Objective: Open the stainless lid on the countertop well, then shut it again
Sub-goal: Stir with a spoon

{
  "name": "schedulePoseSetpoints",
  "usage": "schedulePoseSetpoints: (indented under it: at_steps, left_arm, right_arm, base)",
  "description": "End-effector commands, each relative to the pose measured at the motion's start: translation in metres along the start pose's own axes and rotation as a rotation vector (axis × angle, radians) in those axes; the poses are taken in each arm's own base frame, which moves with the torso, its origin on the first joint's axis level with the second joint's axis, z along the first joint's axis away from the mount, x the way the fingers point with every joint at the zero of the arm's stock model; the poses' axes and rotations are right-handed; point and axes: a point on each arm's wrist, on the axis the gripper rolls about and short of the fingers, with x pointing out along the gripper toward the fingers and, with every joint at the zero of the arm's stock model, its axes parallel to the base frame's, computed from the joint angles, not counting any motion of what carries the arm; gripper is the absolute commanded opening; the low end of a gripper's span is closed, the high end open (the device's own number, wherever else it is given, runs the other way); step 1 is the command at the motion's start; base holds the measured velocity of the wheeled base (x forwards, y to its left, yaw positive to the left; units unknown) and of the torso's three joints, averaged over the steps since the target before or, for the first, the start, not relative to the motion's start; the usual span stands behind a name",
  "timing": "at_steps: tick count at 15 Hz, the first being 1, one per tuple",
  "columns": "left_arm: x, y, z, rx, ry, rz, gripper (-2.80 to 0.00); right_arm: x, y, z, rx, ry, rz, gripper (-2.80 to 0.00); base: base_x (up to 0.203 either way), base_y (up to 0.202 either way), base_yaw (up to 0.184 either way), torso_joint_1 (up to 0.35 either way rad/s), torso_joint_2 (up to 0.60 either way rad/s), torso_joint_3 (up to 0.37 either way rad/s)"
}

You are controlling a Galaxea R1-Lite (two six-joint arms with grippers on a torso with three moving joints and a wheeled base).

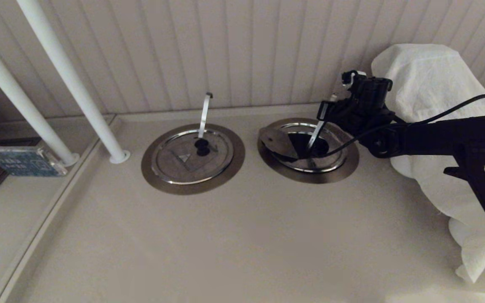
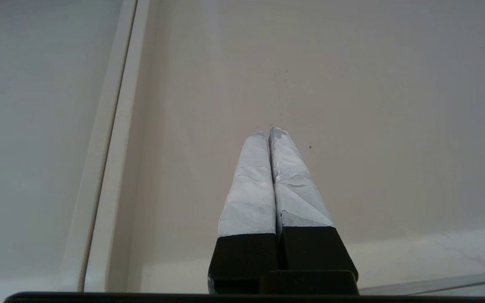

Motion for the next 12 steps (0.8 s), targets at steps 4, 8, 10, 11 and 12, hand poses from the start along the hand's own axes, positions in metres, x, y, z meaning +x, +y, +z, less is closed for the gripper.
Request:
schedulePoseSetpoints:
  at_steps: [4,8,10,11,12]
  left_arm:
    - [0.0,0.0,0.0,0.0,0.0,0.0,-2.8]
    - [0.0,0.0,0.0001,0.0,0.0,0.0,-2.8]
    - [0.0,0.0,0.0,0.0,0.0,0.0,-2.8]
    - [-0.0001,0.0,0.0,0.0,-0.001,0.0,-2.8]
    - [-0.0001,0.0,0.0,0.0,-0.001,0.0,-2.8]
  right_arm:
    - [-0.0039,0.0009,0.0074,0.007,-0.014,0.005,-2.8]
    - [-0.0038,0.0022,0.0055,0.006,-0.009,0.009,-2.8]
    - [-0.0041,0.0022,0.006,0.008,-0.01,0.009,-2.8]
    - [-0.0041,0.0022,0.006,0.008,-0.01,0.009,-2.8]
    - [-0.0038,0.0021,0.0052,0.008,-0.009,0.009,-2.8]
  base:
    - [0.0,0.0,0.0,0.0,0.0,0.0]
    - [0.0,0.0,0.0,0.0,0.0,0.0]
    - [0.0,0.0,0.0,0.0,0.0,0.0]
    - [0.0,0.0,0.0,0.0,0.0,0.0]
    - [0.0,0.0,0.0,0.0,0.0,0.0]
